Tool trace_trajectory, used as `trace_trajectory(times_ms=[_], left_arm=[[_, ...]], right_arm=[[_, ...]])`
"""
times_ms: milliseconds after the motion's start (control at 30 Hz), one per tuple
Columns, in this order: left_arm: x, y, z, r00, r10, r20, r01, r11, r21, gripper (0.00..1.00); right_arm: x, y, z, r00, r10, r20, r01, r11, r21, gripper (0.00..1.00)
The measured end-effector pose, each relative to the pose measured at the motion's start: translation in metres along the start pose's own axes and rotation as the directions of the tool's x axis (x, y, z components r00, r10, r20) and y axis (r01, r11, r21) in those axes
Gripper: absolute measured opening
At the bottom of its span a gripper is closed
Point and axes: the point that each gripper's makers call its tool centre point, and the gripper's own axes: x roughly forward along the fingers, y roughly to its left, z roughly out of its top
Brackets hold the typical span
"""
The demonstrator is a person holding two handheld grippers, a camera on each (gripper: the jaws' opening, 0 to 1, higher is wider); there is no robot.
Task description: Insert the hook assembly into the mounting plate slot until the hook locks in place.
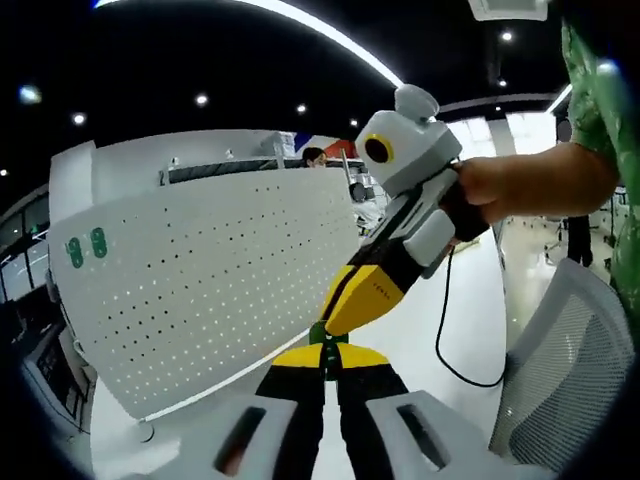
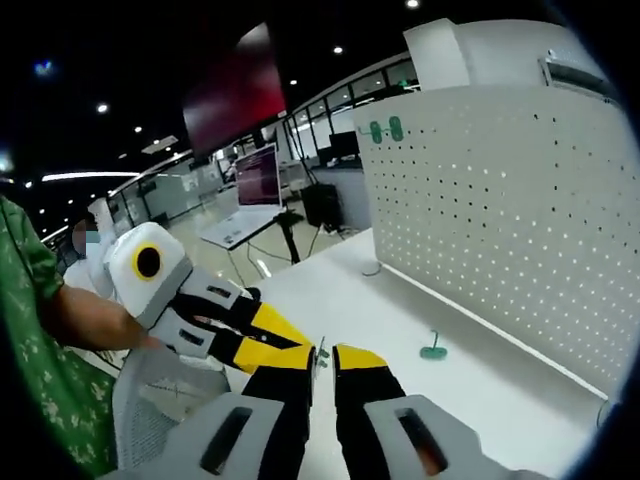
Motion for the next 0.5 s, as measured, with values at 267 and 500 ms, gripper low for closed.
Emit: trace_trajectory(times_ms=[267,500], left_arm=[[-0.001,0.01,0.007,0.998,0.051,0.032,-0.047,0.992,-0.119,0.03],[-0.001,0.017,0.01,0.996,0.078,0.036,-0.072,0.989,-0.132,0.03]], right_arm=[[-0.002,-0.006,0.012,0.996,-0.052,0.072,0.054,0.998,-0.028,0.11],[-0.007,-0.013,0.019,0.989,-0.086,0.119,0.091,0.995,-0.032,0.16]])
